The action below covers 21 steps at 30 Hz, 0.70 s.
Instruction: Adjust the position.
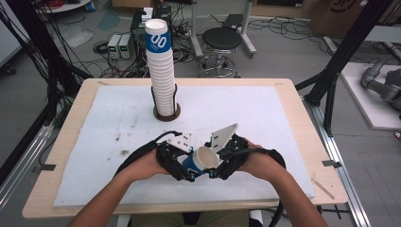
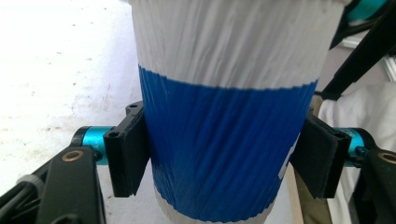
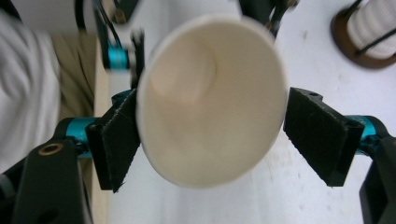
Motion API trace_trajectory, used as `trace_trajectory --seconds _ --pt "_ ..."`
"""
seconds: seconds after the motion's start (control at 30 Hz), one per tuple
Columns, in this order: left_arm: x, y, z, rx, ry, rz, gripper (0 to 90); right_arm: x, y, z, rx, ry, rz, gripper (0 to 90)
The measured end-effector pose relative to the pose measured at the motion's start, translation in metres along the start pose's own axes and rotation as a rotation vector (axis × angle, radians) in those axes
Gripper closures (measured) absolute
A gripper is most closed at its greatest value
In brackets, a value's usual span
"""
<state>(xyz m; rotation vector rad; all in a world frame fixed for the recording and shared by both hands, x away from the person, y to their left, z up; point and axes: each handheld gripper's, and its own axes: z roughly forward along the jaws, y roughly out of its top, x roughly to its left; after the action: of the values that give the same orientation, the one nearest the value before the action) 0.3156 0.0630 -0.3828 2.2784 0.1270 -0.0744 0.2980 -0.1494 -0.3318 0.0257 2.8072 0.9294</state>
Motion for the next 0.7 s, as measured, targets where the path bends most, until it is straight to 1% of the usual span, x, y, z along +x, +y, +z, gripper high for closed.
trace_trajectory --seconds 0.03,0.07,0.1,0.17,0.2,0.27,0.3,0.37,0.43,0.5,0.53,0.57,0.6,0.7 --pt "0.001 -0.002 -0.001 -0.012 0.001 -0.008 28.1 -0.001 0.000 -0.003 -0.029 0.009 0.014 20.9" --pt "0.002 -0.004 -0.001 -0.030 0.000 -0.013 28.0 -0.002 -0.002 -0.007 -0.086 0.020 0.038 20.8" --pt "0.002 -0.006 -0.002 -0.049 0.004 -0.021 28.0 -0.003 -0.003 -0.011 -0.129 0.022 0.050 20.6" --pt "0.003 -0.010 -0.003 -0.087 0.009 -0.036 27.9 -0.005 -0.005 -0.018 -0.189 0.016 0.074 20.6" --pt "0.004 -0.012 -0.004 -0.104 0.014 -0.039 27.8 -0.005 -0.007 -0.021 -0.212 0.003 0.086 20.6" --pt "0.005 -0.014 -0.005 -0.131 0.021 -0.050 27.6 -0.007 -0.011 -0.026 -0.243 -0.014 0.115 20.6" --pt "0.005 -0.016 -0.006 -0.150 0.025 -0.058 27.5 -0.007 -0.013 -0.027 -0.250 -0.022 0.123 20.6" --pt "0.005 -0.019 -0.008 -0.179 0.029 -0.066 27.3 -0.008 -0.020 -0.030 -0.267 -0.048 0.157 20.6" --pt "0.005 -0.022 -0.009 -0.206 0.039 -0.075 27.2 -0.008 -0.027 -0.030 -0.296 -0.059 0.191 20.5" --pt "0.005 -0.025 -0.010 -0.229 0.050 -0.069 27.0 -0.008 -0.034 -0.031 -0.327 -0.061 0.222 20.6" --pt "0.004 -0.026 -0.011 -0.249 0.058 -0.077 26.9 -0.008 -0.038 -0.031 -0.342 -0.068 0.239 20.6" --pt "0.005 -0.029 -0.012 -0.260 0.063 -0.076 26.7 -0.007 -0.042 -0.031 -0.359 -0.071 0.256 20.6" --pt "0.005 -0.030 -0.013 -0.277 0.065 -0.087 26.5 -0.006 -0.047 -0.031 -0.370 -0.076 0.266 20.6" --pt "0.006 -0.036 -0.016 -0.308 0.087 -0.095 26.4 -0.004 -0.060 -0.030 -0.412 -0.110 0.305 20.6"
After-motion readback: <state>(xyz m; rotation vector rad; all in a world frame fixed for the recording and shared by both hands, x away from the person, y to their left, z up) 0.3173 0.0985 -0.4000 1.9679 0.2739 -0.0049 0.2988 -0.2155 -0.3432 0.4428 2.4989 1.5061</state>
